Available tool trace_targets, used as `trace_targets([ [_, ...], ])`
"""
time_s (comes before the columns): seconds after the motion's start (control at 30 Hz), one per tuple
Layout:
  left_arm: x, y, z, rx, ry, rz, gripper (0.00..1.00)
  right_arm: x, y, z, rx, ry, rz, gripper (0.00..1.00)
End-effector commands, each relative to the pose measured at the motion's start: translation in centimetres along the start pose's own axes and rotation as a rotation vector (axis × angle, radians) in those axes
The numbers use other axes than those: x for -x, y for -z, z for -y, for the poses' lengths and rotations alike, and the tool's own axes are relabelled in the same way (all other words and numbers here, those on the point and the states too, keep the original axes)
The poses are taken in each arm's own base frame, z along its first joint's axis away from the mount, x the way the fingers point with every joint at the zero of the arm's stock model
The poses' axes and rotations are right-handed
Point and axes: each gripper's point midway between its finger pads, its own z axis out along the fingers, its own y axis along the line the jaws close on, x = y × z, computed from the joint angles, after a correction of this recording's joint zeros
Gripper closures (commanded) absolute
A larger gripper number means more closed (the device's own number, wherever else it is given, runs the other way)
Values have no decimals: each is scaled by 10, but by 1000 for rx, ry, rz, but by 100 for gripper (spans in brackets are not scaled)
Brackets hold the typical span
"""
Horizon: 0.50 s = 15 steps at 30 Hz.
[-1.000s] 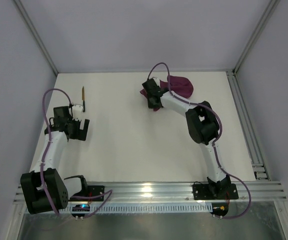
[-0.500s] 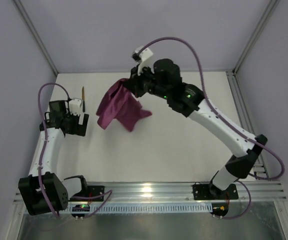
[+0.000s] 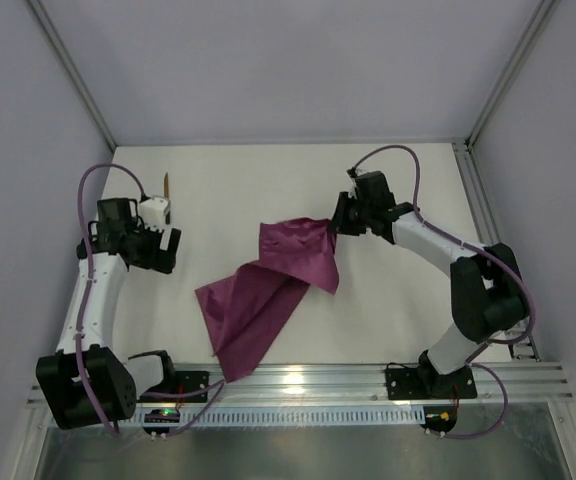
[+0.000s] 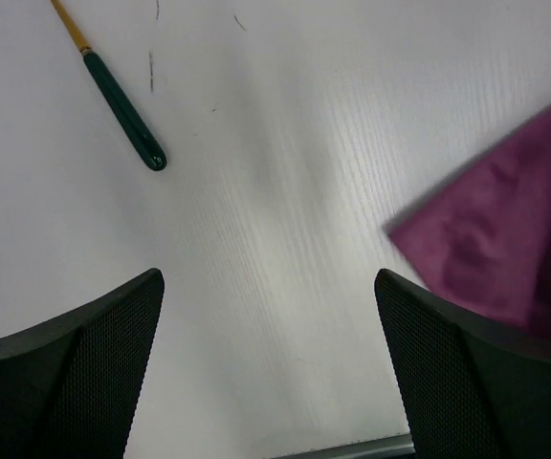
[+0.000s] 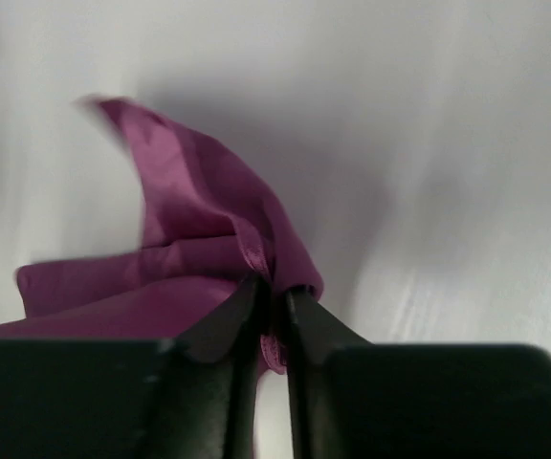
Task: Fold the napkin into a case and place the utensils inside
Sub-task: Move the crumpled napkin to the center of the board.
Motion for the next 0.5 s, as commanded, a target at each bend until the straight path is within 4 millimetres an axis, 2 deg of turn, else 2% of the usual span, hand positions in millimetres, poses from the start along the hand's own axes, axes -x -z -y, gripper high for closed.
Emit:
trace_targets([
  [0.0, -10, -7, 10, -55, -43, -45, 8, -11, -8, 45, -94, -118, -18, 75],
  [0.03, -14, -9, 11, -64, -54, -64, 8, -19, -10, 60, -142, -129, -44, 61],
  [0.1, -23, -14, 22, -108, -81, -107, 11, -26, -10, 79, -233, -95, -74, 52],
  [0.13, -31, -13, 29, -135, -97, -139, 12, -29, -9, 83, -250, -87, -81, 47],
  [0.23, -42, -13, 56, -191, -237, -188, 13, -34, 4, 92, -306, -55, -84, 43],
  [0.3, -53, -14, 73, -213, -318, -217, 12, -49, 12, 100, -344, -47, -110, 43],
  [0.33, -57, -16, 87, -232, -393, -234, 11, -50, 19, 97, -340, -44, -104, 43],
  [0.37, -61, -18, 92, -238, -429, -250, 11, -64, 23, 106, -385, -39, -120, 43],
  [0.4, -72, -23, 97, -248, -452, -286, 10, -70, 27, 106, -389, -41, -126, 43],
  [0.47, -79, -30, 105, -241, -509, -313, 9, -88, 37, 108, -402, -45, -141, 43],
])
